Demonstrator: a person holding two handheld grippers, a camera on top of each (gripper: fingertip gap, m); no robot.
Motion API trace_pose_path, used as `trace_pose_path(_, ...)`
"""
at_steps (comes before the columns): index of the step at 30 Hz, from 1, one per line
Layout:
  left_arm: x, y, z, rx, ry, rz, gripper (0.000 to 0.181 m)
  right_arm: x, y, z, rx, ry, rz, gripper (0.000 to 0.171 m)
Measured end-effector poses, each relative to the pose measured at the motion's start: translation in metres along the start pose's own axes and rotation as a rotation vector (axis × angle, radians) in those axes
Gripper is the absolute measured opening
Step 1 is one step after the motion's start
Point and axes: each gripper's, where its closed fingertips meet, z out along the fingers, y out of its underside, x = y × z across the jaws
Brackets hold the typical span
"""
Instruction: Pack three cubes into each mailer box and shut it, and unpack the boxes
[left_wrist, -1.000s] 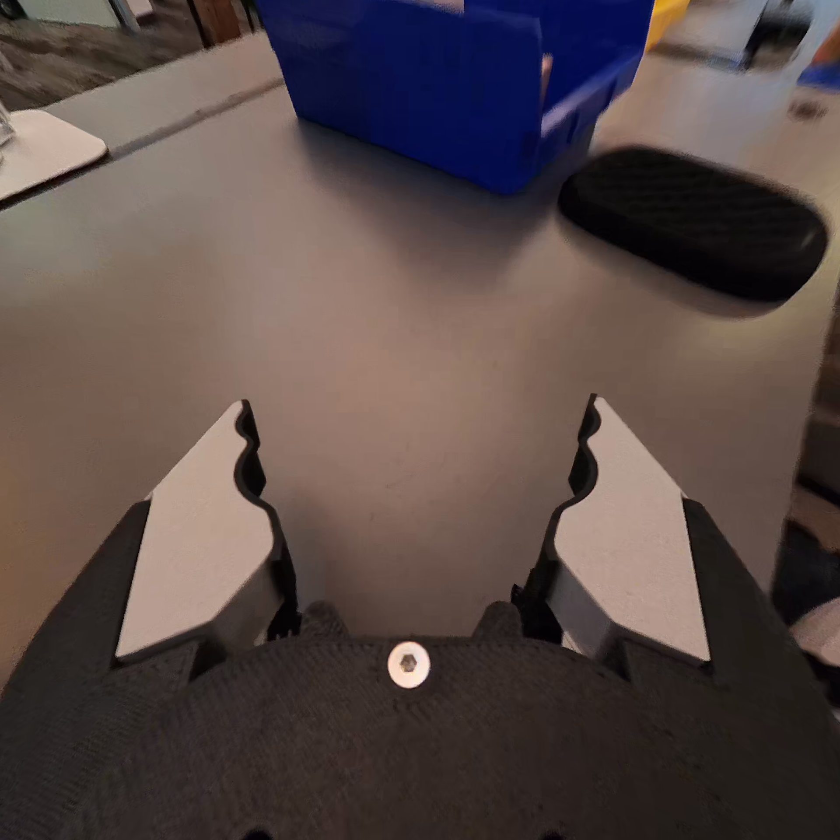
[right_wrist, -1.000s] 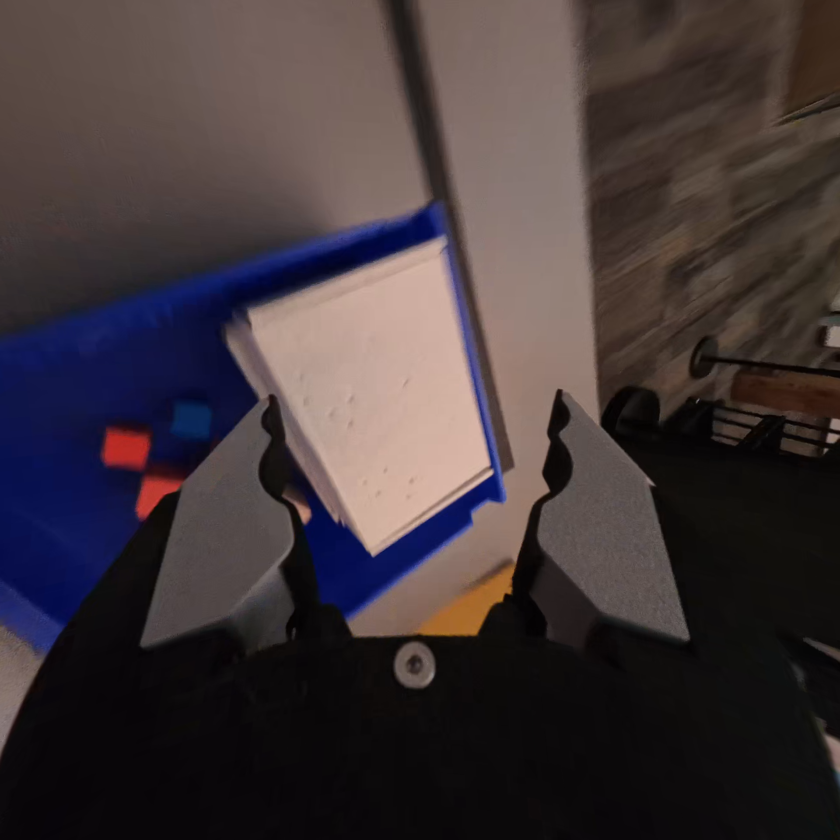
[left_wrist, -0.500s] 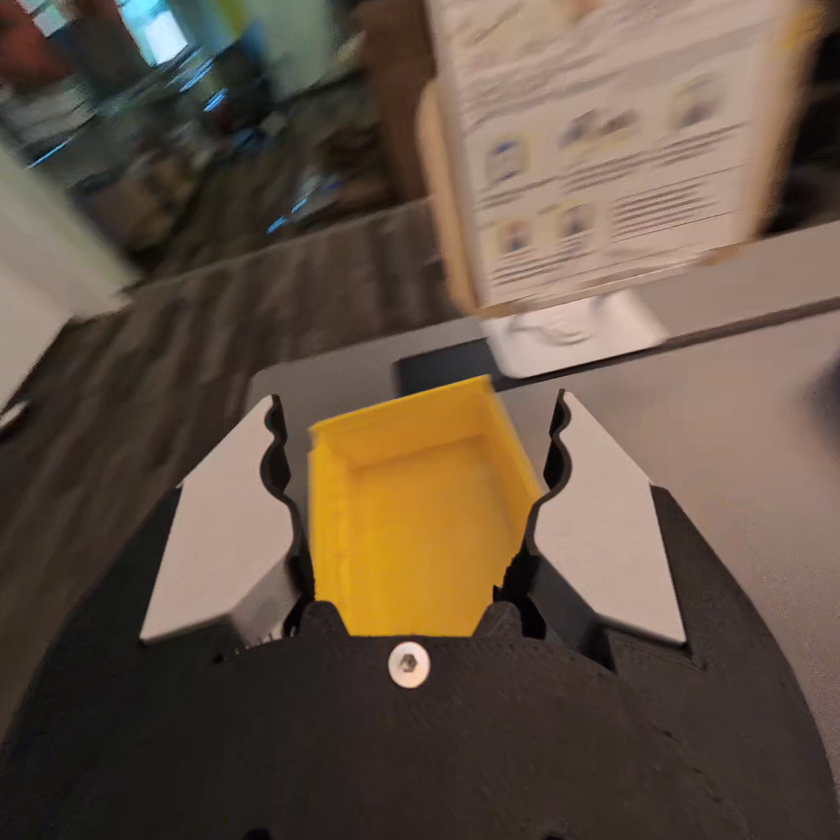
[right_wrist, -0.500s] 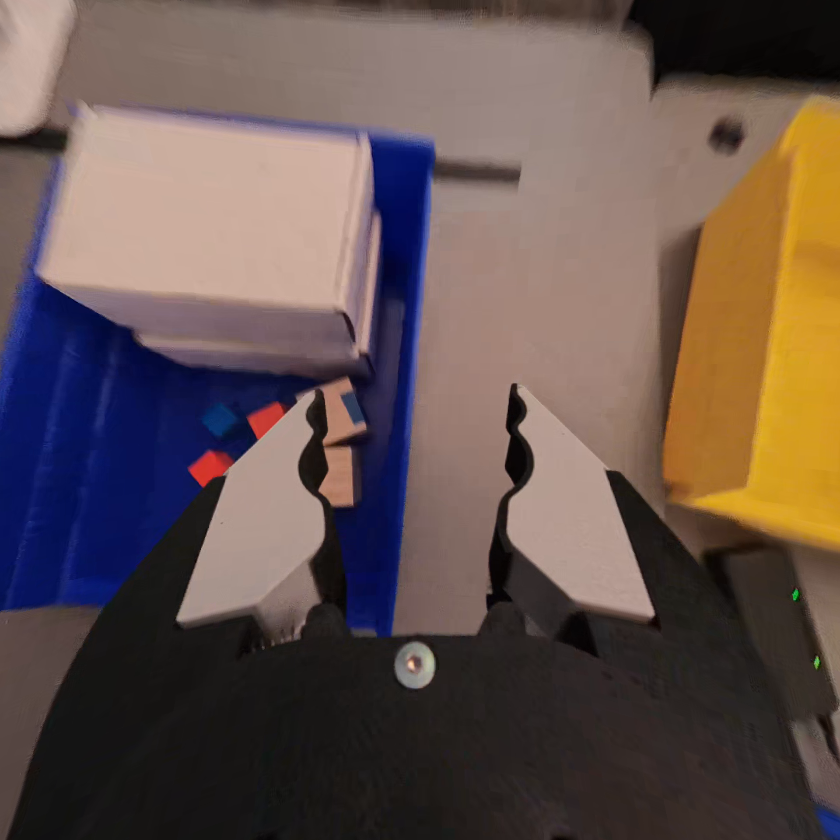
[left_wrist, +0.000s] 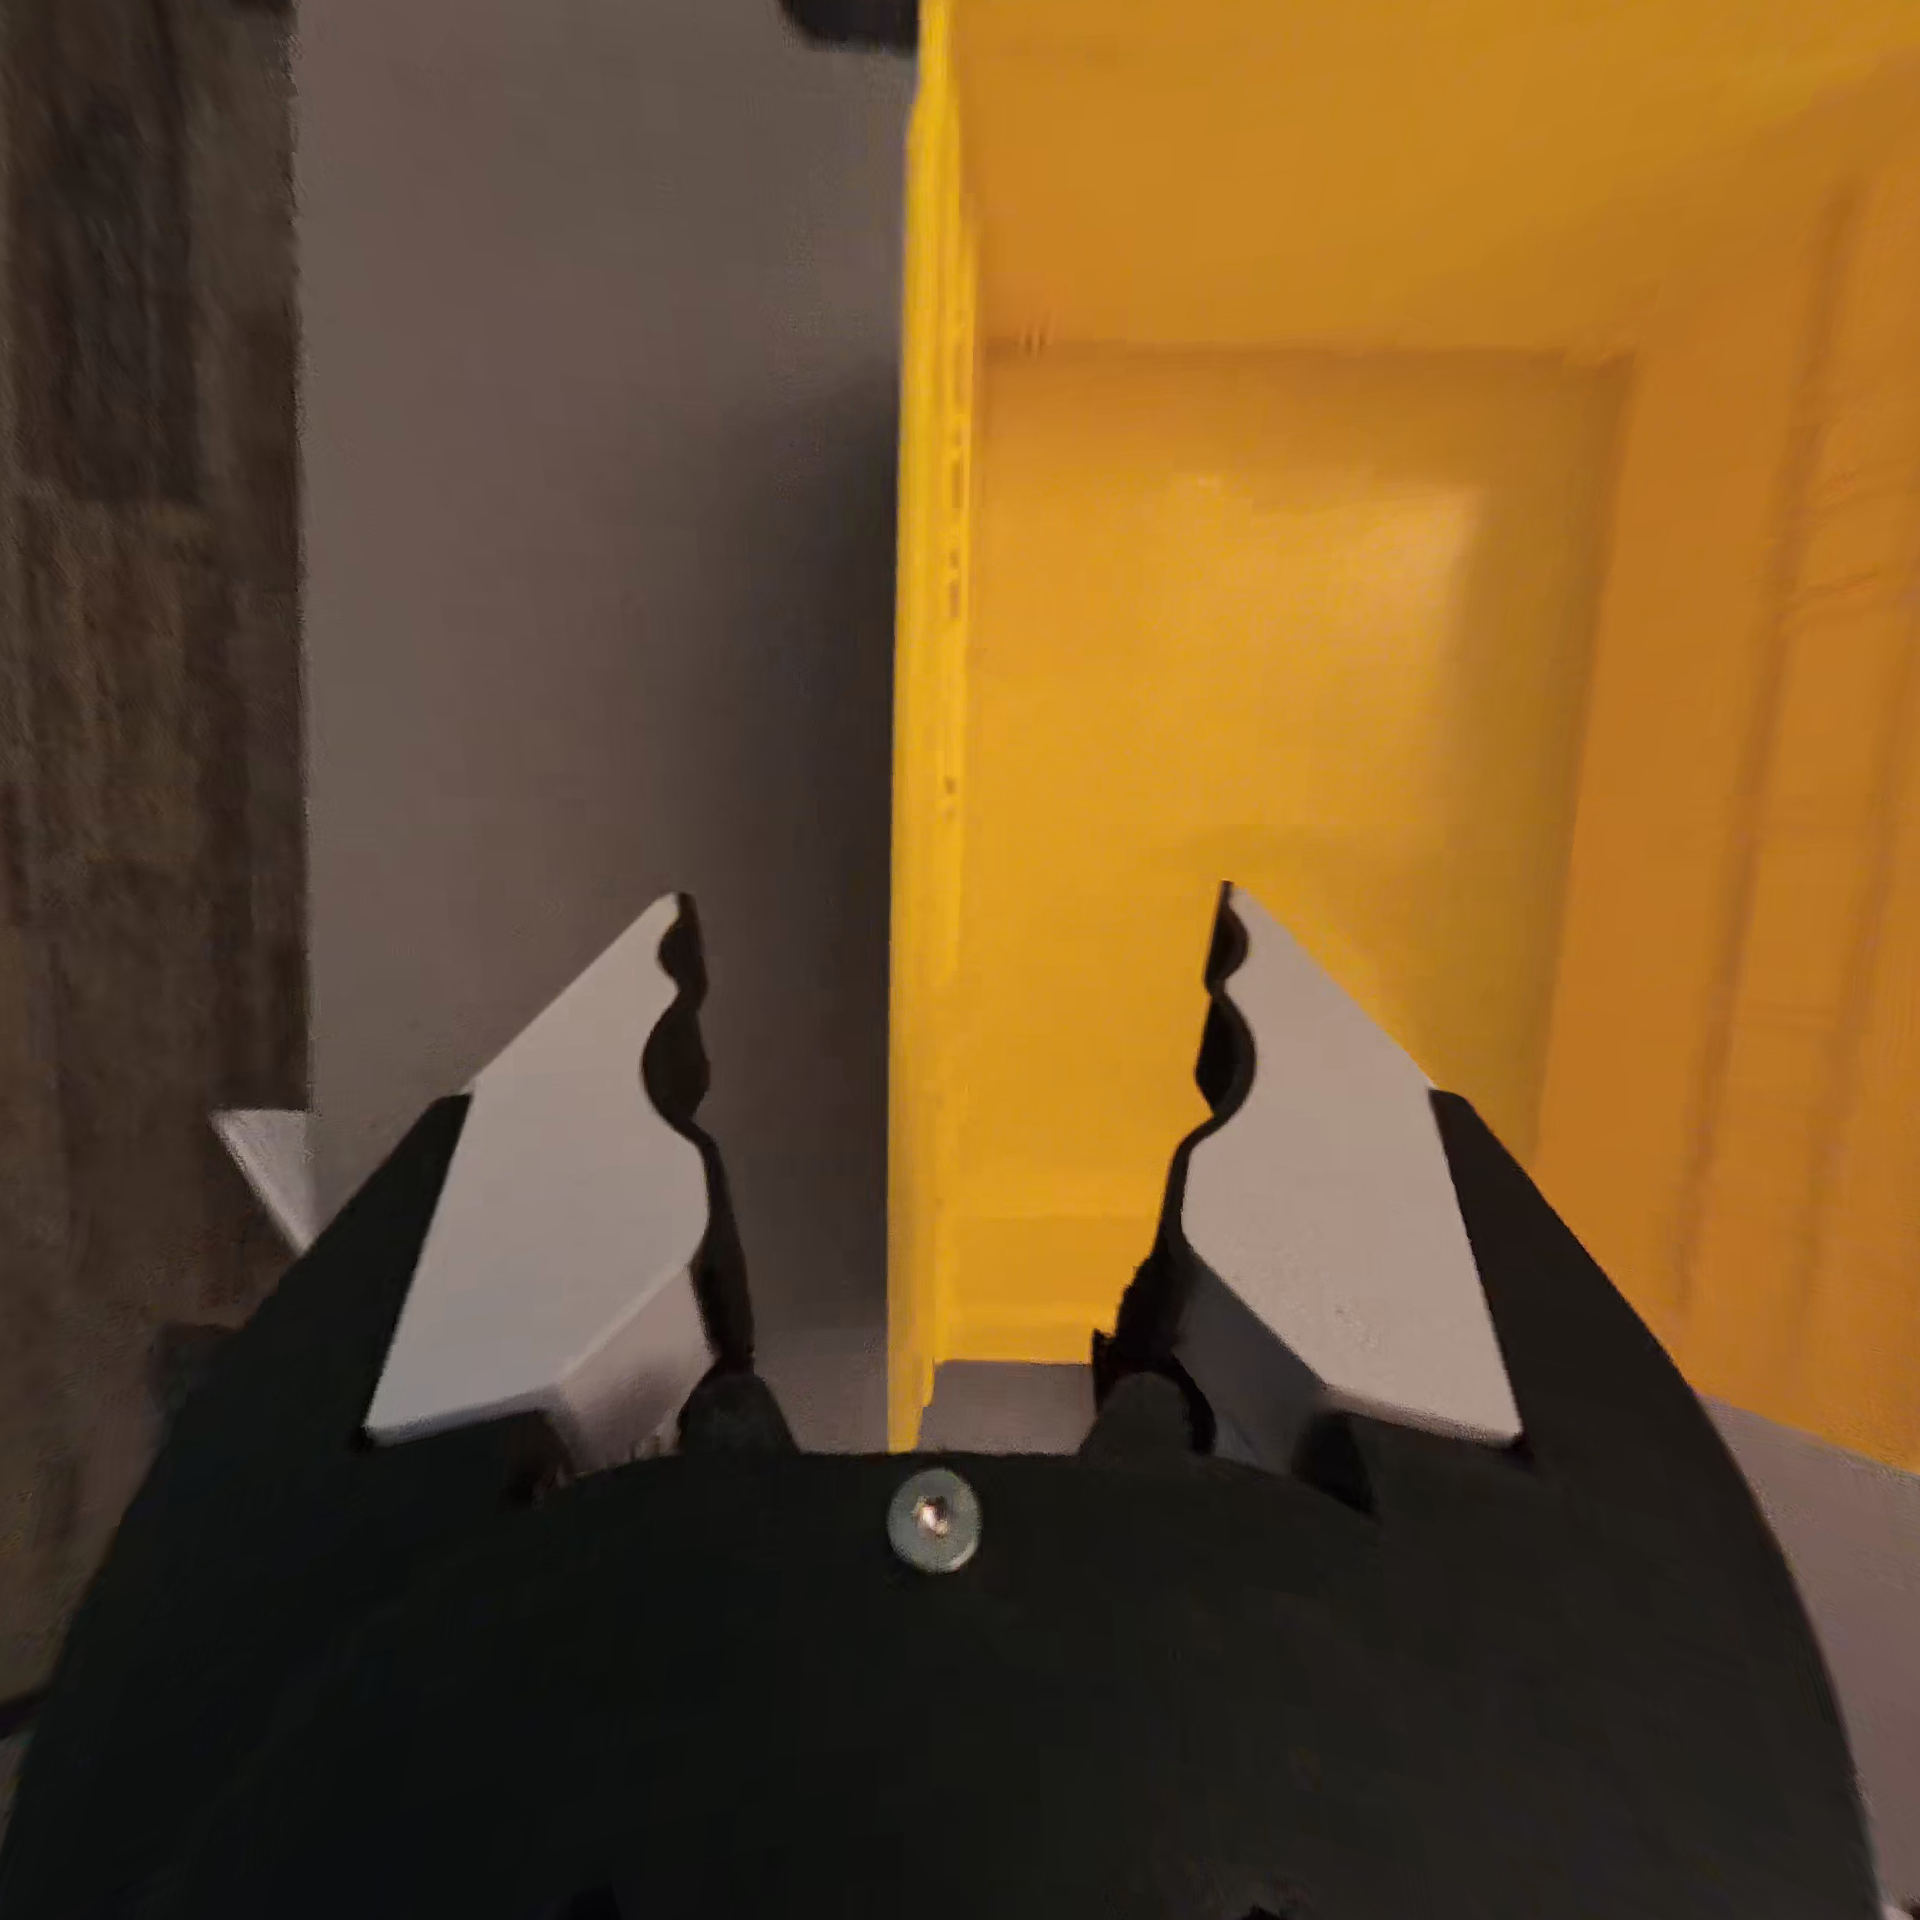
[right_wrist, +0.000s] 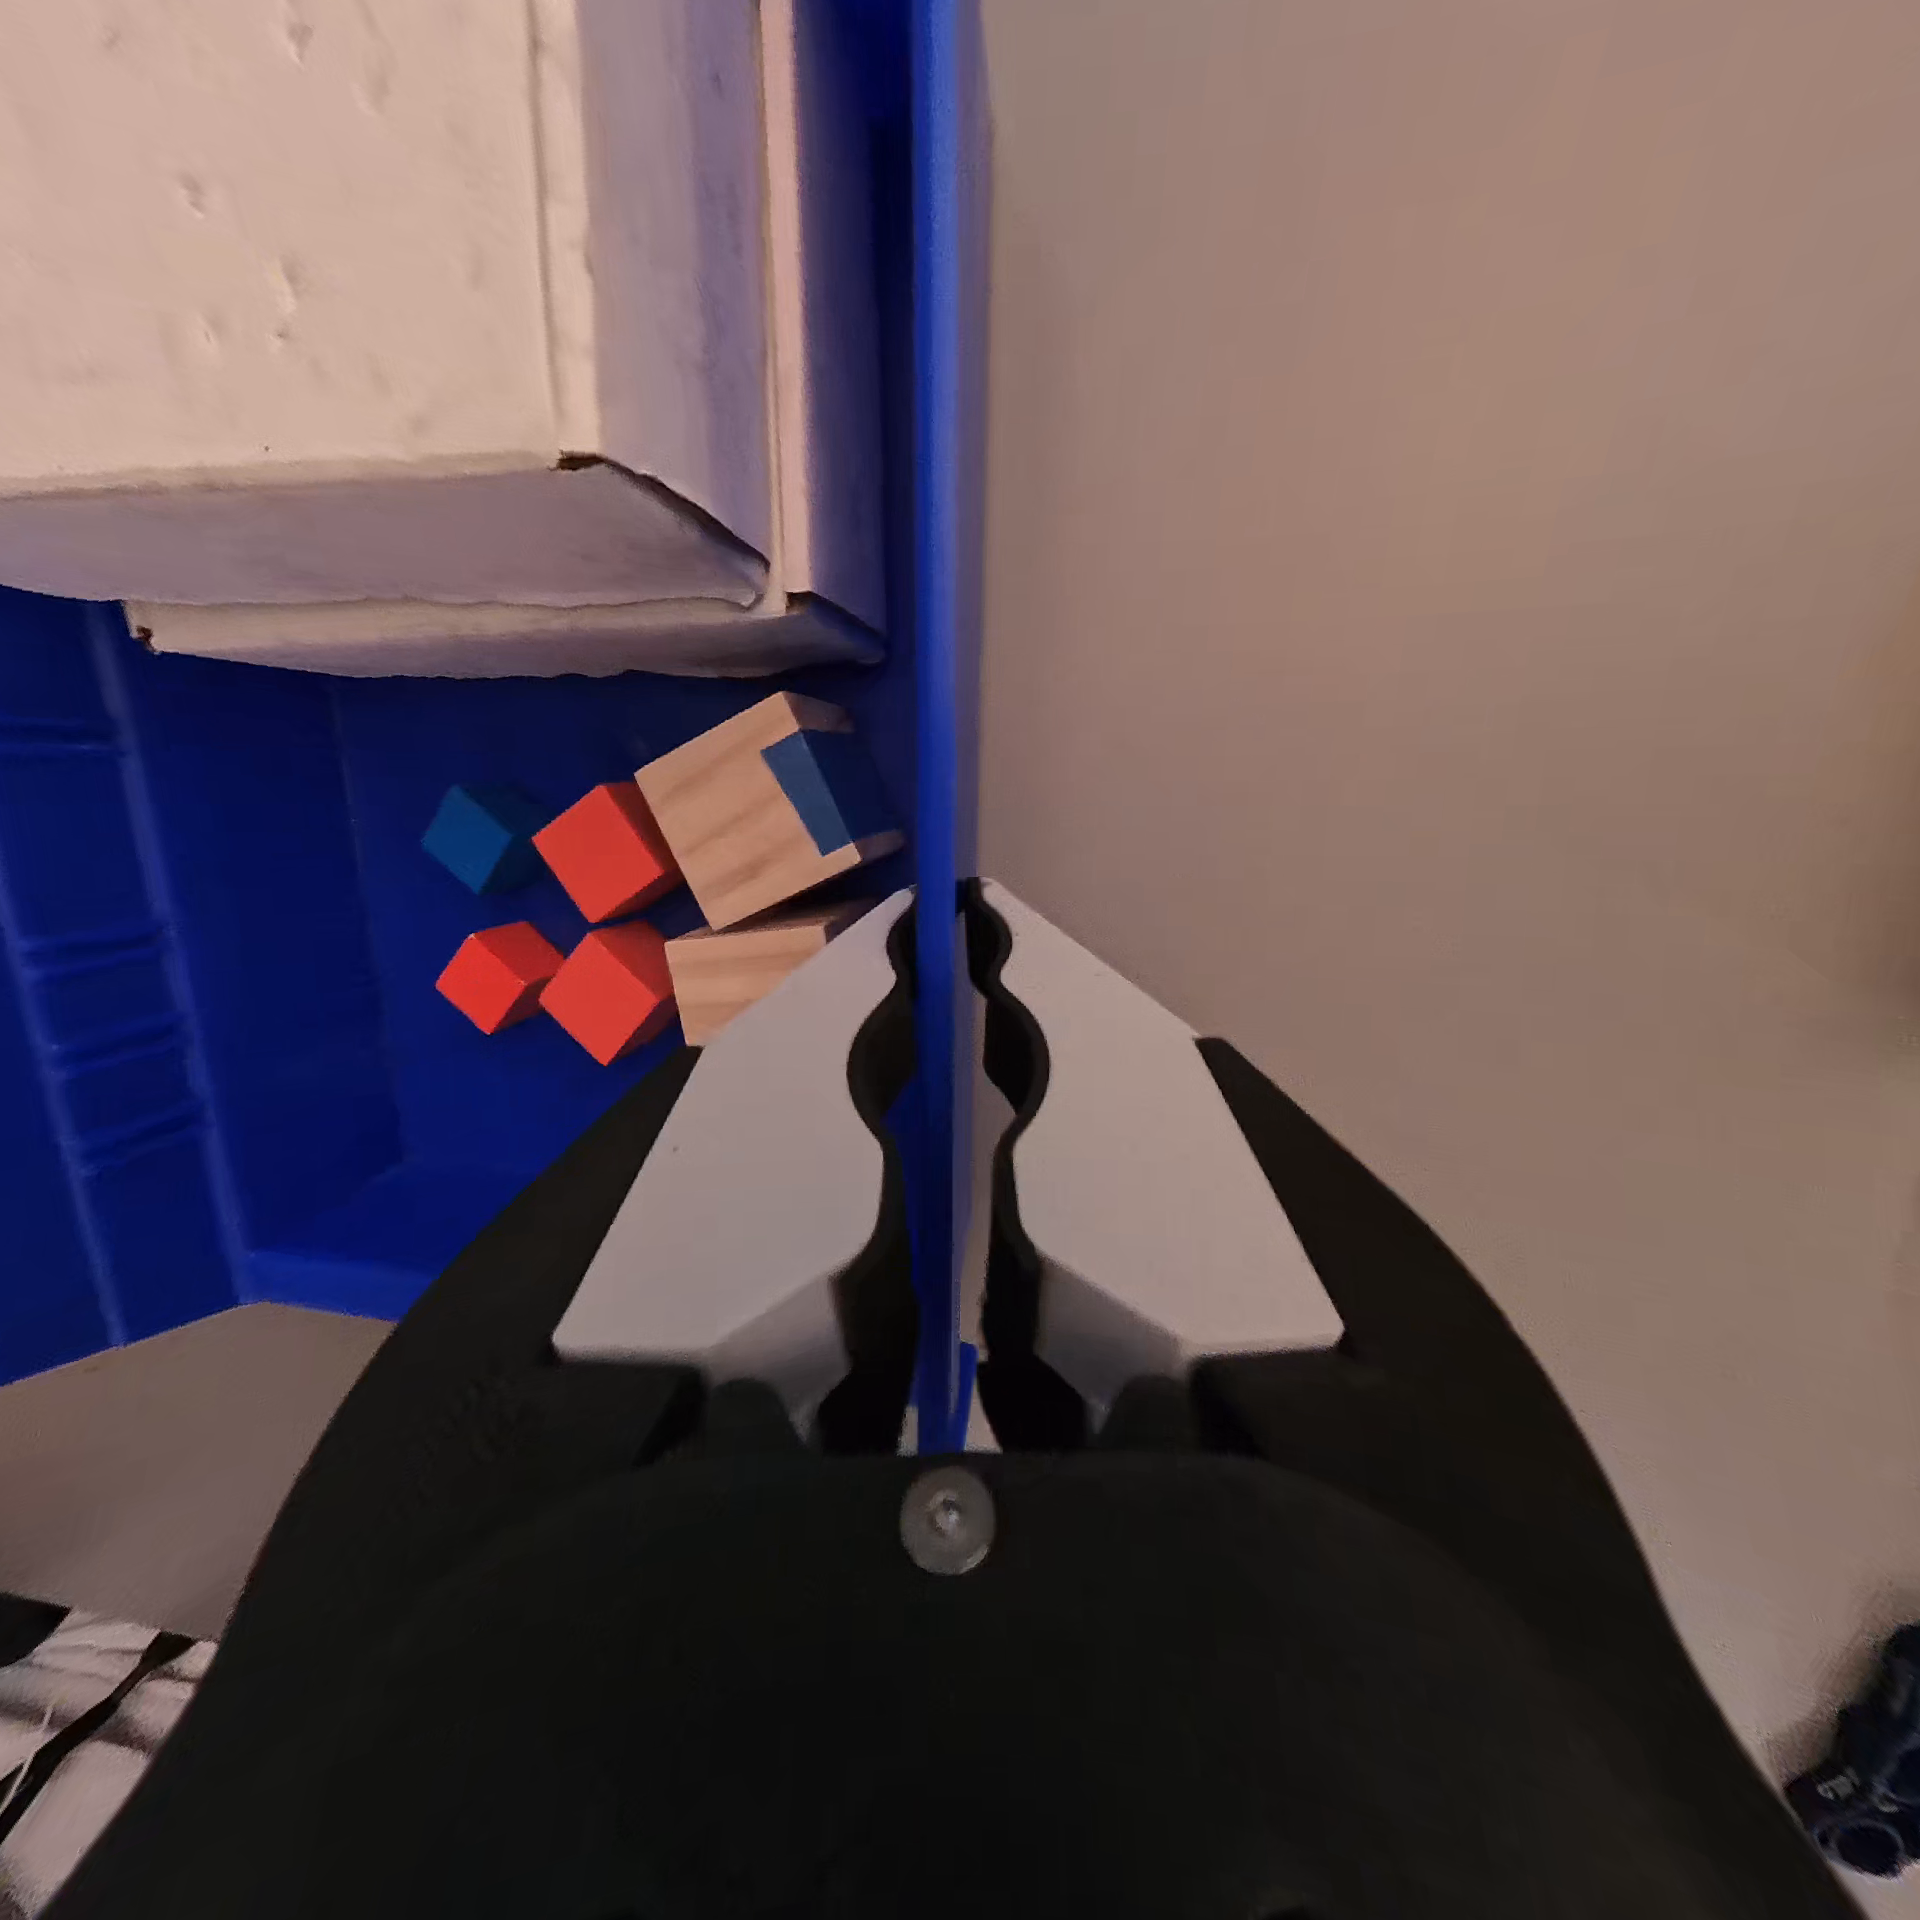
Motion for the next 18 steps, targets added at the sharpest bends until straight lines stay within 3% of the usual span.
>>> trace_pose_path(5, -0.004, 0.026, 0.022, -0.114, 0.097, -0.041, 0.066, -0.001, 0.001, 0.001, -0.011, 0.015, 0.060, 0.004)
trace_pose_path(8, 0.003, 0.040, 0.033, -0.198, 0.140, -0.013, 0.013, -0.005, 0.003, 0.002, -0.028, 0.034, 0.080, 0.004)
trace_pose_path(12, 0.007, 0.048, 0.039, -0.311, 0.039, 0.113, 0.004, -0.032, 0.011, 0.005, -0.097, -0.006, 0.045, 0.005)
trace_pose_path(18, 0.081, 0.045, 0.041, -0.389, 0.105, 0.318, 0.010, -0.066, 0.011, 0.012, -0.188, 0.097, -0.093, 0.004)
